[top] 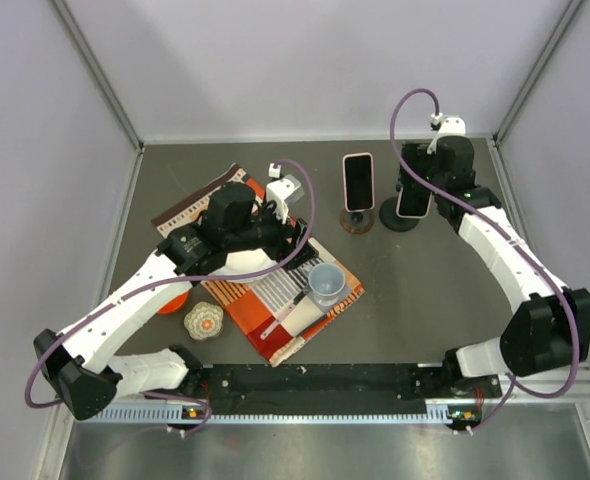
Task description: Place the phone on the phone stand
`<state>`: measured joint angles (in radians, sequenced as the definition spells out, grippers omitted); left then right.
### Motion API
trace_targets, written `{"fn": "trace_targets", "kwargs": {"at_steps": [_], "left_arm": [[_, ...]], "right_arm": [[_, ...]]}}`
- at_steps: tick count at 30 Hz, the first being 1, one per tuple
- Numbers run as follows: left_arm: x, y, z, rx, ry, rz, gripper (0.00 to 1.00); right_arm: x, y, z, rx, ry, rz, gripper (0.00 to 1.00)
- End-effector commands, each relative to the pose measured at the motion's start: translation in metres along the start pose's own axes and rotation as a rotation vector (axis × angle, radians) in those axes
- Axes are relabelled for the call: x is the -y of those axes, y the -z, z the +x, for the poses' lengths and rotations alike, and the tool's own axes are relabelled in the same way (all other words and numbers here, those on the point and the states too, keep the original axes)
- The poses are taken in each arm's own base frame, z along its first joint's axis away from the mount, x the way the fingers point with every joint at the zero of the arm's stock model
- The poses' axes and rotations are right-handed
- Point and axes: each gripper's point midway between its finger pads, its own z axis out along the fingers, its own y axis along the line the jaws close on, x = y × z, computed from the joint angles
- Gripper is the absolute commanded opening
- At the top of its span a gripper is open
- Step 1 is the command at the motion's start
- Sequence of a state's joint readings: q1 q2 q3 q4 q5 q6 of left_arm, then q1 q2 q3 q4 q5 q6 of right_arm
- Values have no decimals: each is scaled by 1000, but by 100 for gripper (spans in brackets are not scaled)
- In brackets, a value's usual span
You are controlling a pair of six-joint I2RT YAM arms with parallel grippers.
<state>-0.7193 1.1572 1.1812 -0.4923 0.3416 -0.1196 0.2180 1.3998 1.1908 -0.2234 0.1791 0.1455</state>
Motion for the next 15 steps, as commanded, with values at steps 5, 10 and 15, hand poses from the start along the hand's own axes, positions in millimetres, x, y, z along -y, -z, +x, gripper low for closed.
{"fn": "trace_targets", "kwargs": {"at_steps": [5,10,15], "left_arm": [[-7,-3,-6,20,-28,-25,79],[-11,-1,-6,25,-34,-46,79],[-13,0,-9,60,-53,-59,78]], "right_arm": [[4,66,-69,170,-5,-27,99],[24,110,-87,200,-65,65,99],[41,177,-112,335,-108,93,99]]}}
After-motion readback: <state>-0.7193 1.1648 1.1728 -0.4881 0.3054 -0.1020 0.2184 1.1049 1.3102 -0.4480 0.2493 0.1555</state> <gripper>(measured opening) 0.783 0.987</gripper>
